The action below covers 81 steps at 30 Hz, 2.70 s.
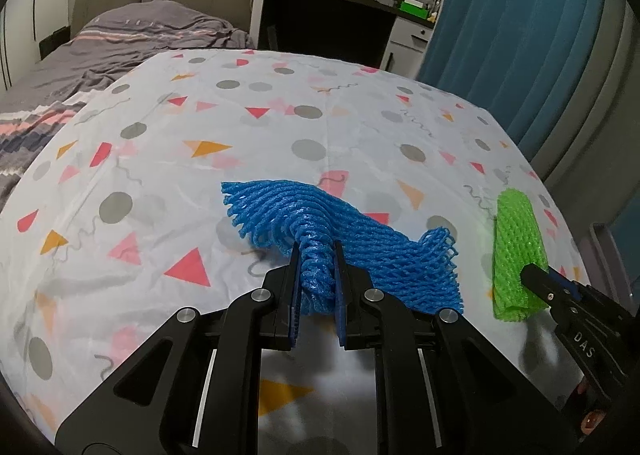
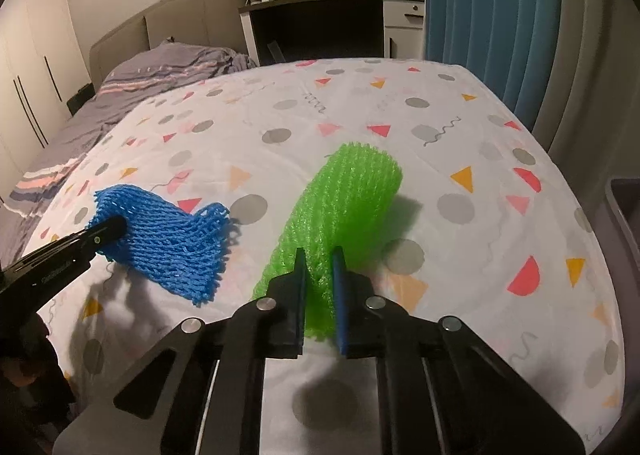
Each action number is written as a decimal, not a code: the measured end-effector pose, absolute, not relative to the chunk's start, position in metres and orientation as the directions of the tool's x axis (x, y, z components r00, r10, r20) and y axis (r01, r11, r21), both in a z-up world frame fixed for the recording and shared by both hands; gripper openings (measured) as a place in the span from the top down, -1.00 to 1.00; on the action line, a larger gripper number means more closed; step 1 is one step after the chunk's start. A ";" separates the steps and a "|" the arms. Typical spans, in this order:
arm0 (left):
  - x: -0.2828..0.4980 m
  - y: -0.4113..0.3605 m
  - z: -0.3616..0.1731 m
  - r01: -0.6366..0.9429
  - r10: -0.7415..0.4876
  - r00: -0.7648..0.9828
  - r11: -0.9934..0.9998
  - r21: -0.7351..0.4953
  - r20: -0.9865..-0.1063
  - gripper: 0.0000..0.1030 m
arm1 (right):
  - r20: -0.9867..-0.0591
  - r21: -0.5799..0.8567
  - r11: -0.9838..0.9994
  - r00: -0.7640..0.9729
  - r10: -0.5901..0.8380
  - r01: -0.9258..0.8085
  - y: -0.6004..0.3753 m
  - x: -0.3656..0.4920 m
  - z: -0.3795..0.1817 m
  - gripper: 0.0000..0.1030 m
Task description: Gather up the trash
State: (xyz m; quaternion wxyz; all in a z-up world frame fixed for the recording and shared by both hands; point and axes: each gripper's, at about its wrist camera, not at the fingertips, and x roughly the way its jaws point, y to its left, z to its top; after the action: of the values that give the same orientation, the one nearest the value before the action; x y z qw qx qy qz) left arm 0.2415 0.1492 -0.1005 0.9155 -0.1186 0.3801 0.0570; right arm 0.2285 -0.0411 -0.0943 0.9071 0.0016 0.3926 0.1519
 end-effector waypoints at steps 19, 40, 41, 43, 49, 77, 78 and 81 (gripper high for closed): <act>0.229 -0.034 -0.016 0.186 -0.264 0.779 0.963 -0.193 -0.569 0.75 | -0.521 0.125 0.989 0.842 0.137 -0.083 -0.207 0.136 -0.018 0.76; 0.272 -0.276 -0.050 0.477 -0.492 0.627 0.856 -0.201 -0.604 0.72 | -0.568 0.099 0.970 0.813 -0.129 0.223 -0.358 0.120 -0.048 0.67; 0.272 -0.279 -0.052 0.483 -0.500 0.618 0.851 -0.209 -0.607 0.72 | -0.568 0.103 0.969 0.813 -0.127 0.223 -0.359 0.121 -0.050 0.66; 0.274 -0.281 -0.055 0.488 -0.502 0.611 0.848 -0.209 -0.612 0.66 | -0.569 0.106 0.969 0.813 -0.125 0.223 -0.361 0.122 -0.052 0.60; 0.277 -0.275 -0.063 0.469 -0.495 0.604 0.854 -0.224 -0.624 0.04 | -0.585 0.124 0.968 0.804 -0.107 0.218 -0.366 0.126 -0.059 0.39; 0.157 -0.114 -0.039 0.120 -0.104 0.873 0.993 0.004 -0.476 -0.90 | -0.479 0.008 0.973 0.855 -0.198 0.230 -0.290 0.090 -0.040 -0.86; 0.152 -0.106 -0.038 0.113 -0.102 0.872 0.994 -0.006 -0.478 -0.90 | -0.470 0.005 0.974 0.860 -0.198 0.227 -0.285 0.087 -0.038 -0.86; 0.140 -0.088 -0.036 0.090 -0.094 0.873 0.995 -0.031 -0.479 -0.90 | -0.448 -0.008 0.973 0.869 -0.210 0.231 -0.273 0.078 -0.034 -0.86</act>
State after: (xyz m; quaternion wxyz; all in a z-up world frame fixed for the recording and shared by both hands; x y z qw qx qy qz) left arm 0.1399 -0.0881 -0.0363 0.9677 -0.0039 0.2475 -0.0474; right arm 0.0783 -0.2733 -0.0339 0.9664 0.0230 0.2293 -0.1141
